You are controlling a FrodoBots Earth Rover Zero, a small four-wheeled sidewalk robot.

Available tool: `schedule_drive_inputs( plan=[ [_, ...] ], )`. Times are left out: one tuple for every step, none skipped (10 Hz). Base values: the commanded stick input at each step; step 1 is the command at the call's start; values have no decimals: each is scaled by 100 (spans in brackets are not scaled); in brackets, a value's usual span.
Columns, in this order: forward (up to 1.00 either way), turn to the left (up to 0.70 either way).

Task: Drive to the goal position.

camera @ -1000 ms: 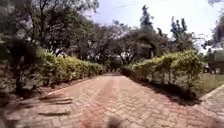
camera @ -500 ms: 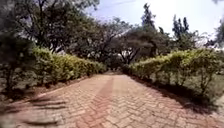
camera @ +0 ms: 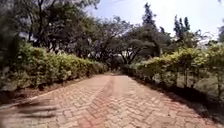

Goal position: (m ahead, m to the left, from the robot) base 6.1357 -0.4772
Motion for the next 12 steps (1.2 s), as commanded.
schedule_drive_inputs(
  plan=[
    [70, 0],
    [70, 0],
    [70, 0],
    [70, 0],
    [70, 0],
    [70, 0],
    [70, 0],
    [70, 0],
    [70, 0],
    [70, 0],
    [70, 0],
    [70, 0]
  ],
)
